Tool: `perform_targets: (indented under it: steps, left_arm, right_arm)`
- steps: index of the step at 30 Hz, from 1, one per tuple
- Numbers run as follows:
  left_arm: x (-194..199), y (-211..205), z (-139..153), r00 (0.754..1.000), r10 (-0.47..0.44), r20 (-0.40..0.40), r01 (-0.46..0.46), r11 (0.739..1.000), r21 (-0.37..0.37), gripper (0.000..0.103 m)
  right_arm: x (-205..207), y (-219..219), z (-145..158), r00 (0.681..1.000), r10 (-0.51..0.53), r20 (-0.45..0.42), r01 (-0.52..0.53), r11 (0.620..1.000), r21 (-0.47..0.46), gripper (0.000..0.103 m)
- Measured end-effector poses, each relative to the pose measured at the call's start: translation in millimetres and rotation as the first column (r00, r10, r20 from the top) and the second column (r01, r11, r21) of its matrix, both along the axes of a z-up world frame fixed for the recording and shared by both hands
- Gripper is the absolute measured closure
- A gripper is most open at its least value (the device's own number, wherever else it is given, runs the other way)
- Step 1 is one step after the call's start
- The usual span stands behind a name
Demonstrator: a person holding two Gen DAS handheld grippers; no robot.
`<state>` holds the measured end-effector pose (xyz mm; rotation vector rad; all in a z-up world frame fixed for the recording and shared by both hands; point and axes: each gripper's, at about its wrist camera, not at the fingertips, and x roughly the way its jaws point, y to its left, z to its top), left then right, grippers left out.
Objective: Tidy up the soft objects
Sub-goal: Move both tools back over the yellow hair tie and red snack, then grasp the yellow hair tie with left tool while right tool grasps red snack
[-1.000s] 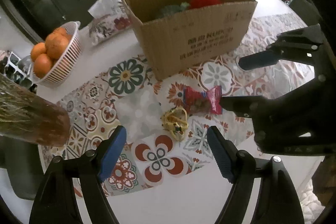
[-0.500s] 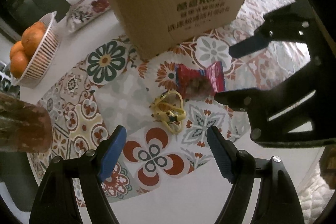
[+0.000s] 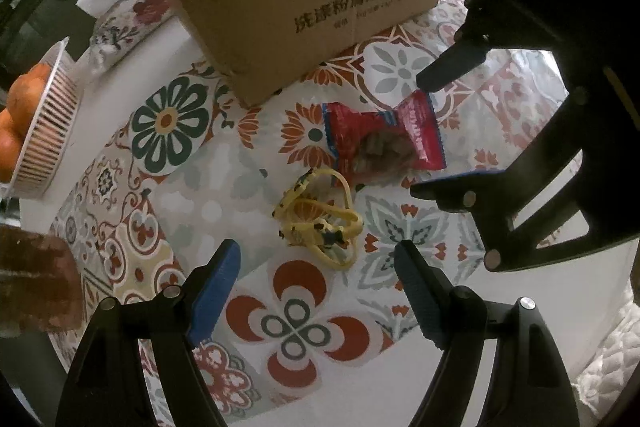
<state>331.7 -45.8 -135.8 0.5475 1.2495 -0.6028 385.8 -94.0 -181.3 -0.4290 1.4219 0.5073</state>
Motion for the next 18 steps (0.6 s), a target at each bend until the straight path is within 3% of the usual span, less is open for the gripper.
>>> perform_targets:
  steps: [9,18]
  left_arm:
    - [17,-4,-15,0.999,-0.035,0.005,0.035,0.999,-0.021,0.024]
    - [26,-3,-25,1.0,-0.017,0.006,0.017,0.998,-0.052,0.025]
  right_arm:
    - [15,-3,-16,1.0,-0.01,-0.015,0.01,1.0,0.027,0.032]
    - [31,0,-25,0.999,0.005,0.035,-0.005,1.0,0.005,0.032]
